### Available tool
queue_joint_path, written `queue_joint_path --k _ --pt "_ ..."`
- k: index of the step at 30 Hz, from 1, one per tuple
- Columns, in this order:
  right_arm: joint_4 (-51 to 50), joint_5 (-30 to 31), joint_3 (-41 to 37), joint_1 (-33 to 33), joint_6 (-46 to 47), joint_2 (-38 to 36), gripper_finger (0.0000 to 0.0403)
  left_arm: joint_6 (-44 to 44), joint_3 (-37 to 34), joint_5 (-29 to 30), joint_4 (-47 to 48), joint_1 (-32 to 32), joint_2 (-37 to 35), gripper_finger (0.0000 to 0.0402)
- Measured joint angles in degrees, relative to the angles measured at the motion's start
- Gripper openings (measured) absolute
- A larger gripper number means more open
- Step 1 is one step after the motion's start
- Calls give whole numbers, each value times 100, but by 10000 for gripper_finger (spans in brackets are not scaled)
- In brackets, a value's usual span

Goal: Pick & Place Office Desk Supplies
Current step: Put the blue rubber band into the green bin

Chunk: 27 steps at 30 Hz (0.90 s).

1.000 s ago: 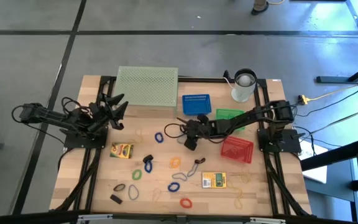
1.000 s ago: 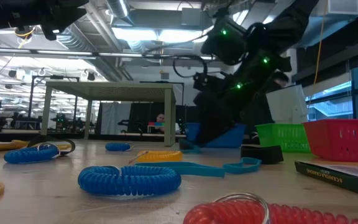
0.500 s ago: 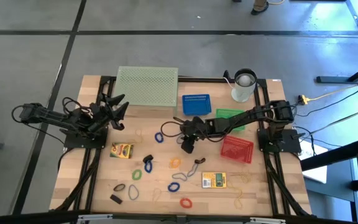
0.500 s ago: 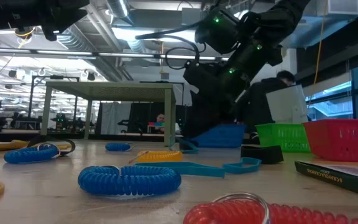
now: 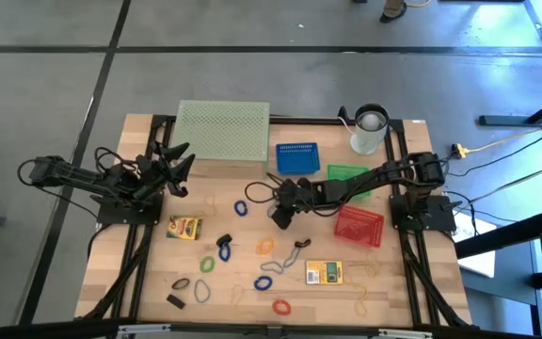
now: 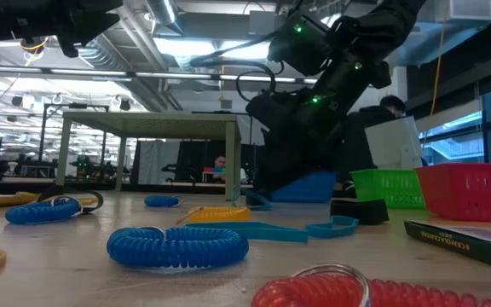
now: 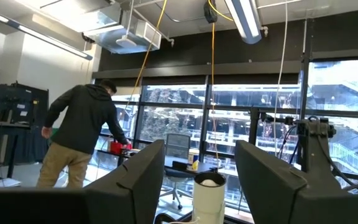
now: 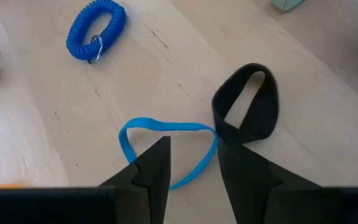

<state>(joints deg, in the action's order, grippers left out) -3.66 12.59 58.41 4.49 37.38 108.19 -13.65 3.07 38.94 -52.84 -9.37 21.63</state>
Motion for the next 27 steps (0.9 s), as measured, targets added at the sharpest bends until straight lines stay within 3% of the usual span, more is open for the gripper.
queue_joint_path --k 7,12,17,22,27 --pt "42 76 3 122 119 285 135 2 0 0 2 -1 0 191" --pt "113 571 16 187 119 409 135 3 0 0 0 0 0 189" --pt "109 643 16 210 98 423 132 4 0 0 0 0 0 191" --pt "11 518 16 206 103 423 102 44 0 0 0 -1 1 189" --pt "-50 520 16 210 117 423 48 107 0 0 0 0 0 191"
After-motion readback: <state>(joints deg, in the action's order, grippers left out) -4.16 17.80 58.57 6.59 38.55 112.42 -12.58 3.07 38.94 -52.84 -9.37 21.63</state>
